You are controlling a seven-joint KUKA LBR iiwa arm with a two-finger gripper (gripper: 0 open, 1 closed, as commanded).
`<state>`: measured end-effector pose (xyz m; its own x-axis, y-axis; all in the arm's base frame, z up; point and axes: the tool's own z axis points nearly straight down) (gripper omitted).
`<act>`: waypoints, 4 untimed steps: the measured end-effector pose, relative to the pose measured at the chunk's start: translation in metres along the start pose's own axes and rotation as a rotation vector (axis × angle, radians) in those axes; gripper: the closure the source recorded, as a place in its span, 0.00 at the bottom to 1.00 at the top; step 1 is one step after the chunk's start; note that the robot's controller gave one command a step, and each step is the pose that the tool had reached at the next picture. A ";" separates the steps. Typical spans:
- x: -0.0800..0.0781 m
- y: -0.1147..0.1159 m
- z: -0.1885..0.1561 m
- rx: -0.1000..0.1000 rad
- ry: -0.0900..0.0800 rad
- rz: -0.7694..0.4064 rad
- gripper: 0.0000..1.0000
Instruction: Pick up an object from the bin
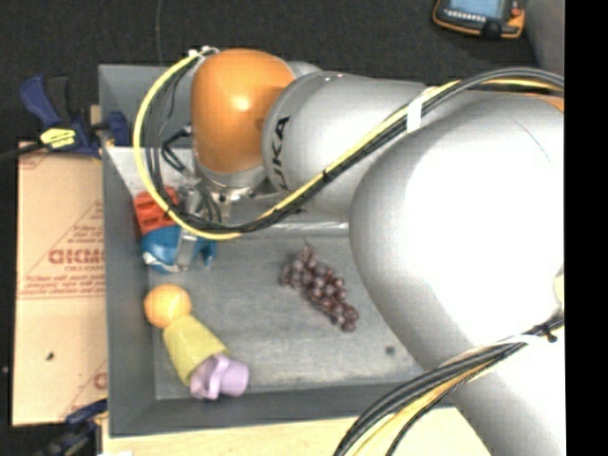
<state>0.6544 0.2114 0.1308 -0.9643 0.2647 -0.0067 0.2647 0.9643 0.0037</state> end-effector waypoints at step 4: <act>0.016 -0.005 0.060 0.013 0.010 0.356 1.00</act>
Offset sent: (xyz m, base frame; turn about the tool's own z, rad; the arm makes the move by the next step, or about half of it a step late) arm -0.0068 -0.0049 -0.0608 0.0713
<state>0.6376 0.2108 0.0702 -0.8114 0.5845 0.0022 0.5845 0.8114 -0.0088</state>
